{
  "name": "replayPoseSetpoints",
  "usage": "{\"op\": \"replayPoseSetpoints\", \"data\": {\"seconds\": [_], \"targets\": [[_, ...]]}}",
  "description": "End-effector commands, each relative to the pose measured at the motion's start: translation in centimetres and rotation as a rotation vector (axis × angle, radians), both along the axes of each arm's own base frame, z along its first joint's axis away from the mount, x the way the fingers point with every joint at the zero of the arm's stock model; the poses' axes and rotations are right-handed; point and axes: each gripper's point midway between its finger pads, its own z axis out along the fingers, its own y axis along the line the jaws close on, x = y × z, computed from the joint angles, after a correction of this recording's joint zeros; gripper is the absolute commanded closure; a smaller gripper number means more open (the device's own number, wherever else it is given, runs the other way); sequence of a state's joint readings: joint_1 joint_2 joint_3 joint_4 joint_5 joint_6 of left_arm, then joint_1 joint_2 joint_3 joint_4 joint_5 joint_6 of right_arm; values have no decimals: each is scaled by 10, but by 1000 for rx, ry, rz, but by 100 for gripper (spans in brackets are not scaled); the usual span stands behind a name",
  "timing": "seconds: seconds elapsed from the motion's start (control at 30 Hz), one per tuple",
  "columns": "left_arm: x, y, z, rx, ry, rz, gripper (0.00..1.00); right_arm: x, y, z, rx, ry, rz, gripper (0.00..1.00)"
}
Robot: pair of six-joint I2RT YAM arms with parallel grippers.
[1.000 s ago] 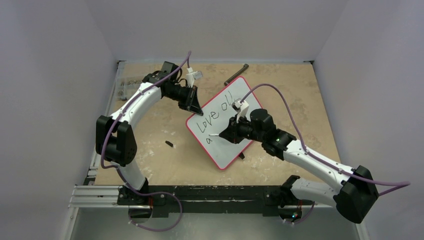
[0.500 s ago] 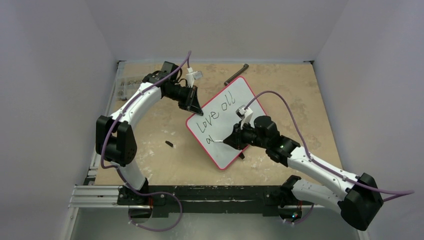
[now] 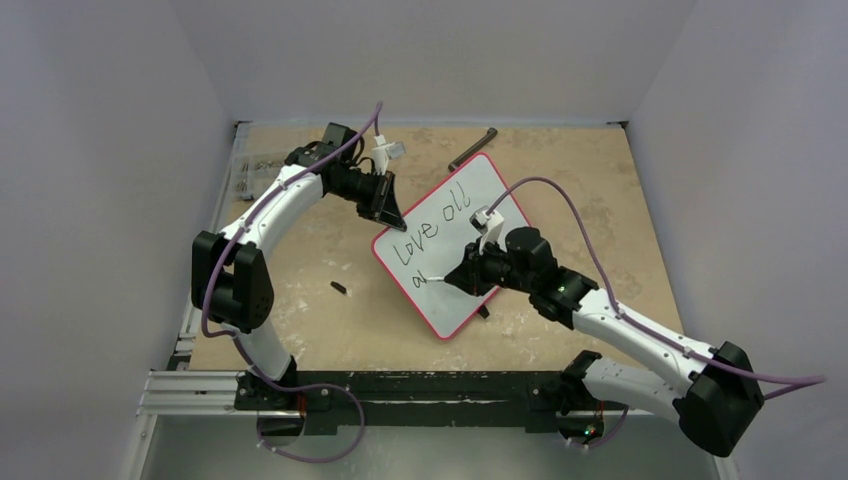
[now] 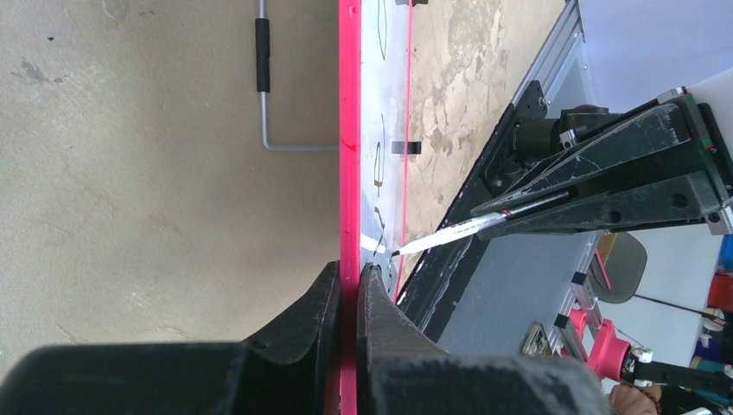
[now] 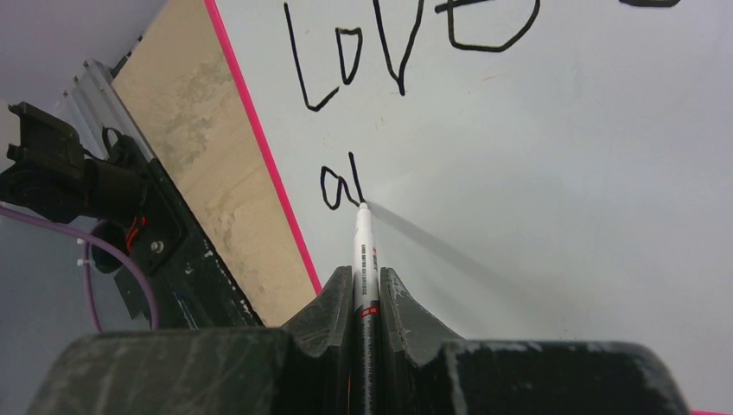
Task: Write a sentence on the whiteboard
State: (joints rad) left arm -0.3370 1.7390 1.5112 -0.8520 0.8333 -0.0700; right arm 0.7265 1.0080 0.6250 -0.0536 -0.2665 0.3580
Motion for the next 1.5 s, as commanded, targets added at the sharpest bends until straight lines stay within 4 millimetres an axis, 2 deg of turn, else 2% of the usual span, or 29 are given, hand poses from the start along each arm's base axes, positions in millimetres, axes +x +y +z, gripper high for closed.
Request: {"op": "replayPoseSetpoints", "data": {"seconds": [0.0, 0.43, 0.83, 1.1, 1.47], "targets": [[6, 1, 18, 14, -124, -4, 100, 22, 6, 27, 18, -71, -44, 100], [6, 0, 19, 11, -125, -7, 100, 41, 8, 38, 2, -97, -103, 100], [6, 0, 19, 13, -125, -5, 100, 31, 1, 60, 35, -132, -96, 100], [6, 0, 19, 13, -126, -6, 100, 27, -4, 50, 22, -116, -107, 100], [5, 0, 19, 13, -127, -6, 100, 31, 2, 33, -1, -87, -91, 100]]}}
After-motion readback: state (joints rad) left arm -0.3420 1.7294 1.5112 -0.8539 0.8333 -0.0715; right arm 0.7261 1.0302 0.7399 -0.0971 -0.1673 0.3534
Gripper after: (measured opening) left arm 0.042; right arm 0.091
